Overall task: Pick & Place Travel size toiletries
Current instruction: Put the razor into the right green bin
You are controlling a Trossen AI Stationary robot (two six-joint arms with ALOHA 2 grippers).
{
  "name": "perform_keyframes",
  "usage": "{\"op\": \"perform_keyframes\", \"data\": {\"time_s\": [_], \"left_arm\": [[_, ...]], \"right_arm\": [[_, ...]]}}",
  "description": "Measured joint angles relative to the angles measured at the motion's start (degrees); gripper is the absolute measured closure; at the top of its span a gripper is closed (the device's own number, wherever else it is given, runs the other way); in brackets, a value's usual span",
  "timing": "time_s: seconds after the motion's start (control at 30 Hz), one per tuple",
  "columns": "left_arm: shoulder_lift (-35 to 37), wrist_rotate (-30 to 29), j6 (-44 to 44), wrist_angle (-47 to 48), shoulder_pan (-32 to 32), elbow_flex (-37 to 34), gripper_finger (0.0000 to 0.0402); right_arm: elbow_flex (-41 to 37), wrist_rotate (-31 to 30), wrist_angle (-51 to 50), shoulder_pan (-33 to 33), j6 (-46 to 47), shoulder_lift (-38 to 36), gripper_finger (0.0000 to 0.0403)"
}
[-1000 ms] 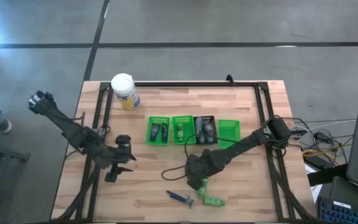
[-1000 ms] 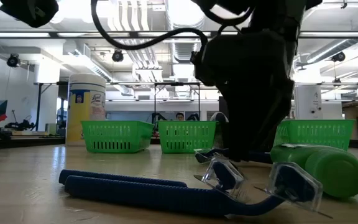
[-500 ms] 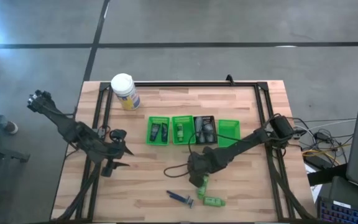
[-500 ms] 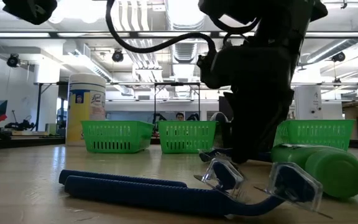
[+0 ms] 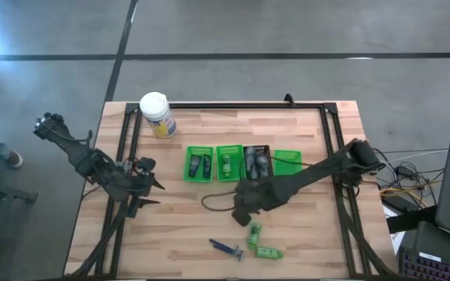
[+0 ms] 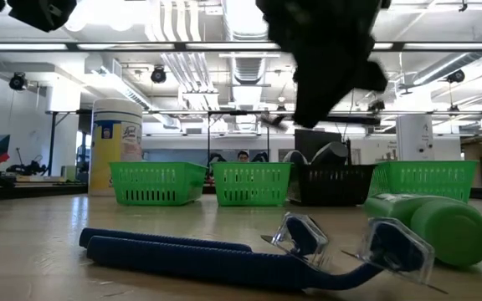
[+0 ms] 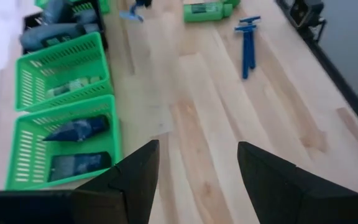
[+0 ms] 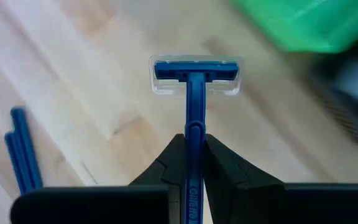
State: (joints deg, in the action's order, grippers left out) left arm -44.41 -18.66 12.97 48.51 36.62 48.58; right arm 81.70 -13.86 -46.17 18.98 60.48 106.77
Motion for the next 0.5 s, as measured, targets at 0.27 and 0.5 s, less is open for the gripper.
{"op": "perform_keyframes", "data": {"time_s": [0.27, 0.5], "left_arm": [[-0.7, -3.4, -0.9, -2.3, -0.1, -0.1, 0.0180], [-3.2, -5.0, 0.9, -8.7, -2.3, -0.1, 0.0180]], "right_arm": [[-2.5, -7.0, -26.6, -2.2, 26.7, -13.3, 0.0375], [-21.4, -4.3, -23.2, -12.6, 29.4, -27.4, 0.0367]]}}
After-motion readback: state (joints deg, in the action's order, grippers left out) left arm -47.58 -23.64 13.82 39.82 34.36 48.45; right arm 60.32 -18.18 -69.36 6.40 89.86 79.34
